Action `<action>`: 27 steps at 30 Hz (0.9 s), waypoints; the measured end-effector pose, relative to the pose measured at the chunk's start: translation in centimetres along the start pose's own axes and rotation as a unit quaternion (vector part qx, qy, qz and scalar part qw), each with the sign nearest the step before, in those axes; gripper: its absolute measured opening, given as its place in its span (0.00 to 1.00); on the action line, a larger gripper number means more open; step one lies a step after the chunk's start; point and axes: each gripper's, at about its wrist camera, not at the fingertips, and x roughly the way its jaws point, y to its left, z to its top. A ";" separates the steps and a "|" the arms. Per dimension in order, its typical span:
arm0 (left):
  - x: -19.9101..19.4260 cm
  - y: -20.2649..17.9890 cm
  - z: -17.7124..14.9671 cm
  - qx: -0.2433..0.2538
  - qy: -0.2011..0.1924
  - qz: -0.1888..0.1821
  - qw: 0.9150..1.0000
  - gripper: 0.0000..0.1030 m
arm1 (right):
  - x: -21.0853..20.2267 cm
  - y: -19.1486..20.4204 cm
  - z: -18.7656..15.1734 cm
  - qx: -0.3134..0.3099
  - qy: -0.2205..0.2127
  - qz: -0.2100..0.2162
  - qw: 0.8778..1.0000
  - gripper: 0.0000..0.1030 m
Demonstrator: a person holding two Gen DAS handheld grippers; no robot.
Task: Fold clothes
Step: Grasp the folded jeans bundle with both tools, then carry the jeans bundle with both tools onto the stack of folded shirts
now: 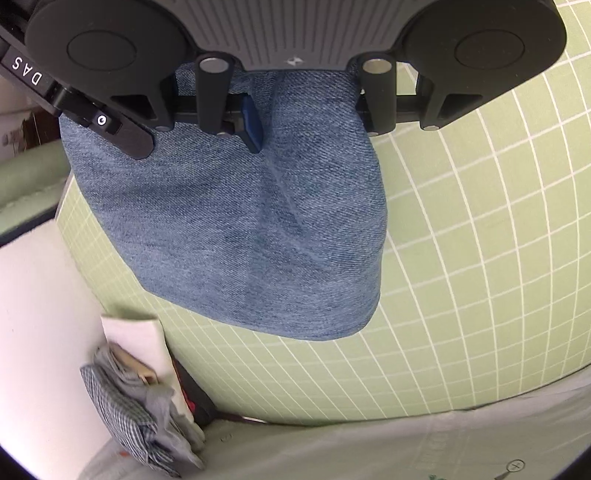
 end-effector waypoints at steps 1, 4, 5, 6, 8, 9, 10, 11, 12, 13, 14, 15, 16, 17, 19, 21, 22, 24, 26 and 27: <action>0.1 -0.4 -0.1 0.008 0.005 0.000 1.000 0.41 | -0.4 -0.1 -0.3 0.002 -0.004 -0.005 1.000 0.33; 0.3 -1.8 0.0 0.028 0.010 -0.001 1.000 0.41 | -1.5 -0.8 -0.4 0.009 -0.015 -0.014 1.000 0.33; 0.2 -2.3 0.2 0.029 0.009 -0.003 1.000 0.41 | -1.5 -1.0 0.4 0.001 -0.015 -0.007 1.000 0.33; 0.0 -2.8 0.4 0.028 0.001 -0.004 1.000 0.41 | -1.6 -1.2 1.3 -0.006 -0.015 0.000 1.000 0.33; -0.4 -3.7 0.7 0.020 -0.019 -0.003 1.000 0.41 | -1.6 -1.6 3.0 -0.022 -0.014 0.015 1.000 0.33; -0.6 -4.2 0.8 0.013 -0.031 -0.001 0.999 0.41 | -1.6 -1.8 3.9 -0.029 -0.014 0.022 0.999 0.33; -0.8 -4.7 1.0 0.006 -0.043 0.000 0.999 0.41 | -1.7 -2.0 4.7 -0.037 -0.014 0.029 0.999 0.33; -0.9 -5.3 1.1 -0.003 -0.055 0.004 0.998 0.41 | -1.7 -2.2 5.6 -0.044 -0.014 0.036 0.998 0.33; -0.8 -6.3 1.5 -0.013 -0.064 0.005 0.998 0.41 | -1.7 -2.5 6.5 -0.052 -0.013 0.044 0.998 0.33; -0.6 -7.3 2.0 -0.024 -0.074 0.005 0.997 0.41 | -1.7 -2.7 7.3 -0.059 -0.013 0.051 0.997 0.33; -0.4 -8.3 2.5 -0.035 -0.083 0.005 0.996 0.41 | -1.8 -2.9 8.2 -0.067 -0.013 0.058 0.996 0.33; -0.2 -9.4 2.9 -0.045 -0.093 0.006 0.995 0.41 | -1.7 -3.1 9.4 -0.081 -0.013 0.068 0.994 0.33; 0.0 -10.4 3.4 -0.056 -0.102 0.006 0.993 0.41 | -1.7 -3.3 10.8 -0.095 -0.006 0.080 0.992 0.33; 0.2 -11.4 3.9 -0.066 -0.112 0.006 0.991 0.41 | -1.7 -3.6 12.2 -0.110 0.000 0.091 0.990 0.33; 0.6 -13.5 4.8 -0.088 -0.131 0.007 0.988 0.41 | -1.7 -4.3 15.3 -0.138 0.012 0.111 0.984 0.33; 1.0 -15.6 5.7 -0.109 -0.149 0.007 0.983 0.41 | -1.7 -5.1 18.5 -0.165 0.020 0.126 0.978 0.33; 1.2 -16.6 6.2 -0.119 -0.159 0.008 0.980 0.41 | -1.8 -5.8 20.3 -0.179 0.022 0.134 0.974 0.33; 1.6 -18.7 7.1 -0.140 -0.177 0.008 0.974 0.41 | -1.7 -6.7 23.4 -0.200 0.020 0.138 0.970 0.33; 2.1 -20.8 8.6 -0.156 -0.192 0.004 0.969 0.41 | -1.7 -7.6 26.5 -0.211 0.017 0.140 0.967 0.33; 2.4 -21.9 9.7 -0.153 -0.196 -0.002 0.969 0.41 | -1.7 -8.2 28.0 -0.213 0.015 0.139 0.967 0.33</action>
